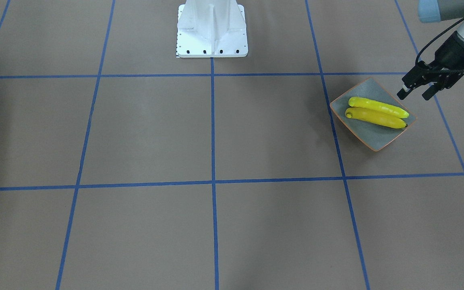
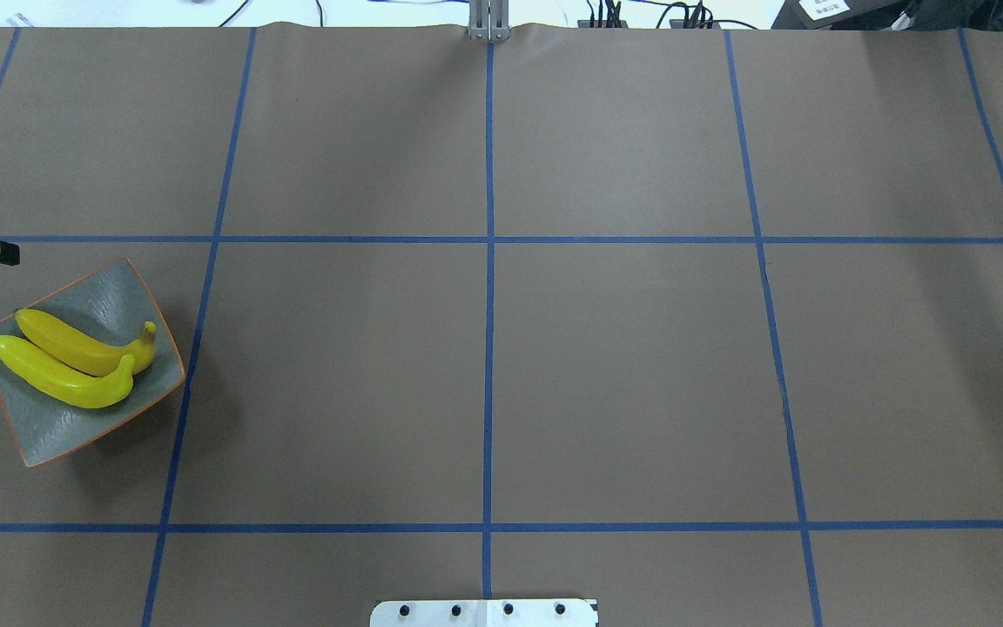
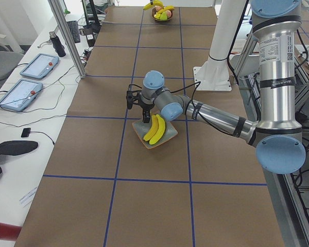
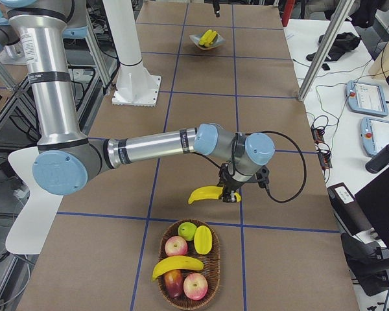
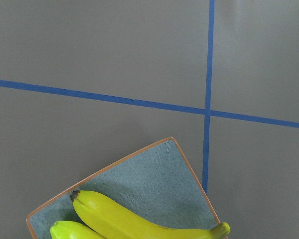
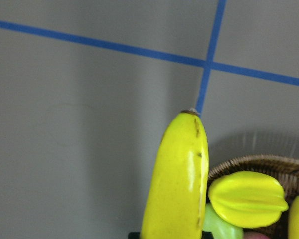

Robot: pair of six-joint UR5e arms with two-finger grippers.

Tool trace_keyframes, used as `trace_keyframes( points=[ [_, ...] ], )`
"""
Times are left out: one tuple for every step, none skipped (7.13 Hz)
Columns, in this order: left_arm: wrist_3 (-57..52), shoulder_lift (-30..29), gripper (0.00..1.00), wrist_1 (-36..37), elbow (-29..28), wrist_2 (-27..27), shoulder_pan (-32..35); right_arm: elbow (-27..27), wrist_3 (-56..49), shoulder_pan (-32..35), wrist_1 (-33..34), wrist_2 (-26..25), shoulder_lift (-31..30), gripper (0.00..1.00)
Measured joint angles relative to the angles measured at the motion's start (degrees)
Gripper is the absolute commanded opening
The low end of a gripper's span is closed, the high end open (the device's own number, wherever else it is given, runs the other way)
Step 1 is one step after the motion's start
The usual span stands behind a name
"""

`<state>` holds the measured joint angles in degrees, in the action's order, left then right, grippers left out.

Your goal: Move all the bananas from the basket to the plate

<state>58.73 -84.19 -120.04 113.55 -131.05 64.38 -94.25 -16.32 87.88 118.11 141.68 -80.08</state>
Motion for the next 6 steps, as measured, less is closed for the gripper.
trace_keyframes(
  points=[
    [0.6,-1.2,1.0,0.0,-0.8,0.0,-0.1,-1.4,4.4,-0.1,0.0,5.0,1.1,0.0],
    [3.3,-3.4,1.0,0.0,-2.0,0.0,-0.1,-3.4,9.5,-0.3,-0.1,10.0,1.5,0.0],
    [7.7,-6.3,1.0,0.1,-3.2,0.0,-0.2,-5.7,14.7,-1.0,-0.2,14.6,1.6,0.0],
    [12.1,-9.2,1.0,0.1,-4.0,0.0,-0.3,-7.8,19.6,-2.7,-1.0,18.5,1.9,0.0],
    [15.1,-11.7,1.0,0.1,-4.2,0.0,-0.6,-9.0,24.1,-5.5,-3.6,21.0,2.5,0.0],
    [16.8,-13.9,1.0,0.1,-4.2,-0.1,-1.2,-9.3,29.4,-9.4,-8.7,22.4,3.3,0.0]
  ],
)
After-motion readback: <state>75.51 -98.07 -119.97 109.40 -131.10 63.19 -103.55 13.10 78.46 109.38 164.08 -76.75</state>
